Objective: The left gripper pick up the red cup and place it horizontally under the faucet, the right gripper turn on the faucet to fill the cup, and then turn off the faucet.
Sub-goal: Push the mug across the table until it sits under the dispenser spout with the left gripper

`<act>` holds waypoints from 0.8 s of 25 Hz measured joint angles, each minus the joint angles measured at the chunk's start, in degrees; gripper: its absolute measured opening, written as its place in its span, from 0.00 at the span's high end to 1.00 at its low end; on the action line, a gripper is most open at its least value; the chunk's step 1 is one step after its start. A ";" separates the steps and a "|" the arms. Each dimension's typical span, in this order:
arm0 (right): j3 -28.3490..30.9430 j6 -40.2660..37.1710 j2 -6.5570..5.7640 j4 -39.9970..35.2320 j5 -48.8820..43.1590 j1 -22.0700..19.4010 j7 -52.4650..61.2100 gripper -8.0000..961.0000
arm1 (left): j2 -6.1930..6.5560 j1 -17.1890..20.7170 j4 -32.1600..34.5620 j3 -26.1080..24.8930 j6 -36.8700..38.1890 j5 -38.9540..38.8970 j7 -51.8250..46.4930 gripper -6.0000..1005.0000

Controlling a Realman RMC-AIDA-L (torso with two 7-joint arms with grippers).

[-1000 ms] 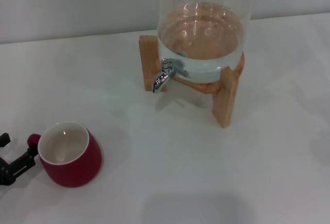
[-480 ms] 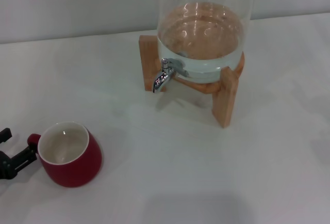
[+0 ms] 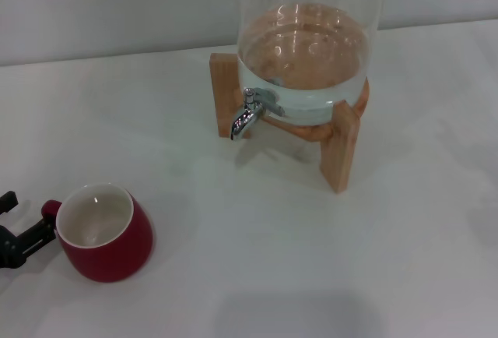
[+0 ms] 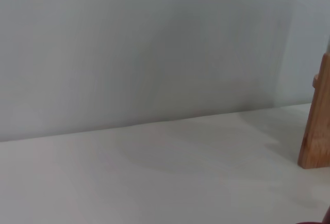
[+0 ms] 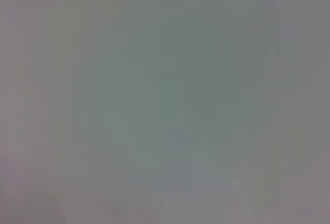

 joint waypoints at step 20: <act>0.13 0.00 0.08 0.00 0.00 -0.20 -0.09 0.25 | 0.13 -0.43 -0.09 1.33 -0.05 -0.02 -2.06 0.25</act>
